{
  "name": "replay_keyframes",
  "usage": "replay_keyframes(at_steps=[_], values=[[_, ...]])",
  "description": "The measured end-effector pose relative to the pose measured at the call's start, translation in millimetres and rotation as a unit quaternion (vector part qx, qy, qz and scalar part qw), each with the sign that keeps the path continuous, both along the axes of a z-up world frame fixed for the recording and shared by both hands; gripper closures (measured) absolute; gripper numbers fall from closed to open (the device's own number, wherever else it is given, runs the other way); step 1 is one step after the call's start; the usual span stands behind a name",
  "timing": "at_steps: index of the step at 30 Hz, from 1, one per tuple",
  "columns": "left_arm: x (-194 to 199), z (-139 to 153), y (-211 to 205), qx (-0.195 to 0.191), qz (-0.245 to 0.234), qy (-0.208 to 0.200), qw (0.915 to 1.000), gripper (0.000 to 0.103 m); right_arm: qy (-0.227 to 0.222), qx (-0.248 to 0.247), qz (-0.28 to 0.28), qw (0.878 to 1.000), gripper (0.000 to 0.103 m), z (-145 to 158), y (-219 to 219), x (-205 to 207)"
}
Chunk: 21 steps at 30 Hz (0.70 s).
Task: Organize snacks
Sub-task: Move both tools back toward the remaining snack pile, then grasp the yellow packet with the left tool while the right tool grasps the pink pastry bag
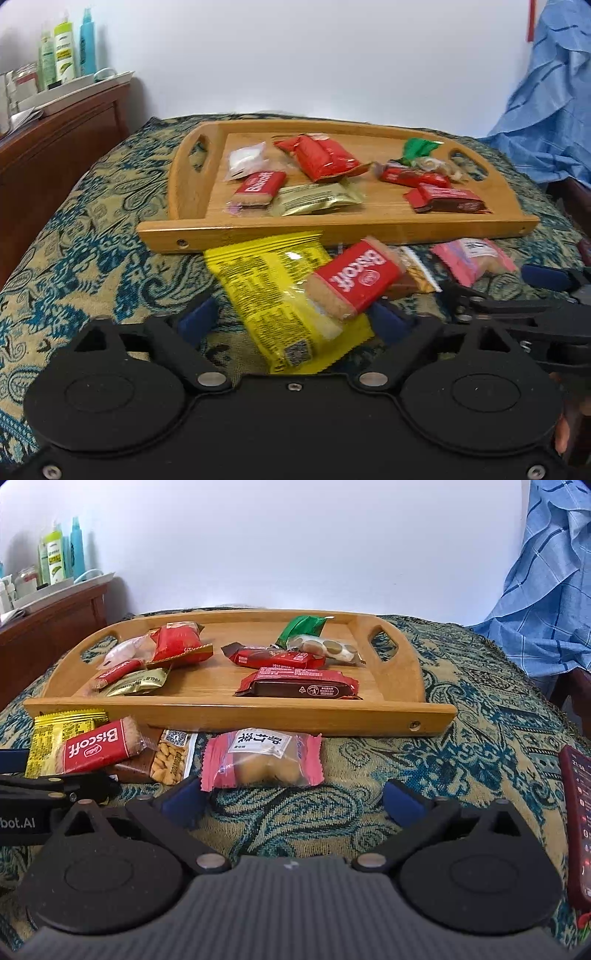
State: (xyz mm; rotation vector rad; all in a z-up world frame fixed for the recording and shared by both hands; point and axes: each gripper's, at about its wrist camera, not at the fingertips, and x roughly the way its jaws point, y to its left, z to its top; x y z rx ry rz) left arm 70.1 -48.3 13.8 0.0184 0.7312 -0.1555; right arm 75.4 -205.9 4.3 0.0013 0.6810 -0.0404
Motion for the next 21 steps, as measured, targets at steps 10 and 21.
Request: replay_keyframes(at_steps=[10, 21], values=[[-7.2, 7.7, -3.4, 0.008, -0.007, -0.006, 0.9999, 0.044, 0.008, -0.001, 0.006, 1.000, 0.000, 1.7, -0.2, 4.5], [-26.4, 23.2, 2.0, 0.037, 0.002, -0.035, 0.9987, 0.047, -0.019, 0.003, 0.023, 1.000, 0.021, 7.8, 11.4, -1.8]])
